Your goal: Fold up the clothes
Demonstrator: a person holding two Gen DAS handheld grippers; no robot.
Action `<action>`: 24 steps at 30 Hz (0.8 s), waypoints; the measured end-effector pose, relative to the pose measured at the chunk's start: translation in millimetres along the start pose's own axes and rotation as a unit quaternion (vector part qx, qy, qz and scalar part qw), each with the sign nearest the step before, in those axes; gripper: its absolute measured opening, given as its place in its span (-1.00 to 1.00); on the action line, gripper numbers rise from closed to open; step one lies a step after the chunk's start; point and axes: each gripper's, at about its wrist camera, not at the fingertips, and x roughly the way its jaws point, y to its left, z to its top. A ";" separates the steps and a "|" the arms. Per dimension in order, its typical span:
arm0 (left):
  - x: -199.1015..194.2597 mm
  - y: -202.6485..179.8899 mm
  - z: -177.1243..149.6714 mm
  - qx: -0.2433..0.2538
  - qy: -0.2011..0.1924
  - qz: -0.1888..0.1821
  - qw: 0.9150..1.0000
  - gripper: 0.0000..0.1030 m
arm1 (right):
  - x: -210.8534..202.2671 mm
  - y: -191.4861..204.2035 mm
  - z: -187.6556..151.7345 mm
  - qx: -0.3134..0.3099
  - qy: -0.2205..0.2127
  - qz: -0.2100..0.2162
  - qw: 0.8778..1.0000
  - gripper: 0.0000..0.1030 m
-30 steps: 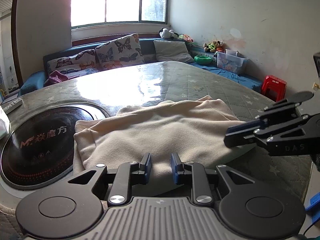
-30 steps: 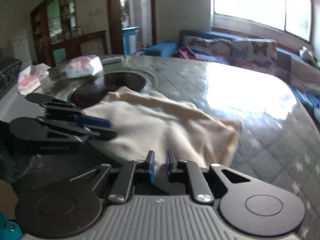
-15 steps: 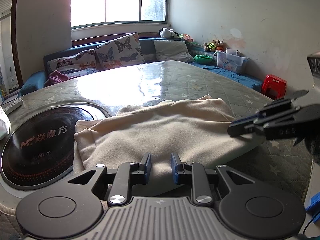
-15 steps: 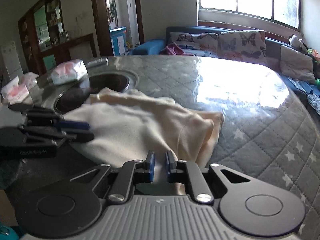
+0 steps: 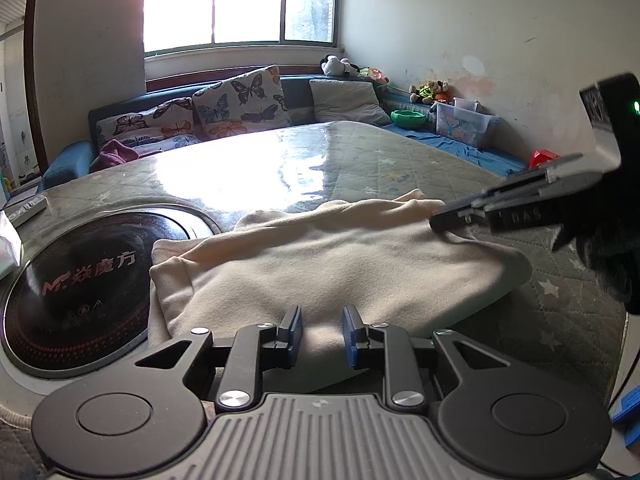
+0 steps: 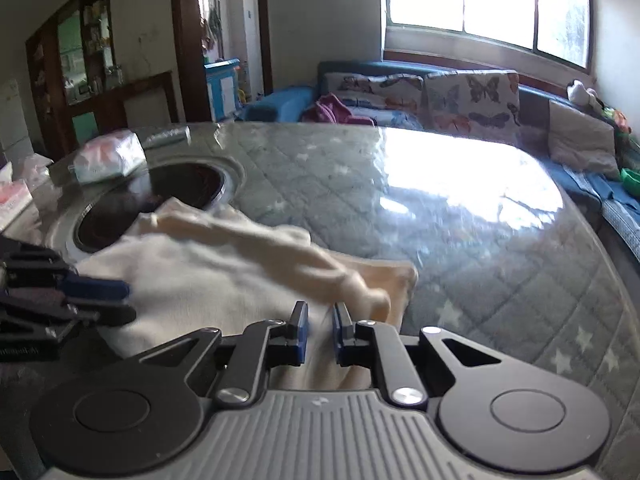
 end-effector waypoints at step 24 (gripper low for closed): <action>-28.9 48.7 -9.1 -0.095 -0.002 0.033 0.995 -0.45 | 9.3 55.1 2.0 -0.074 0.012 0.074 0.994 -0.78</action>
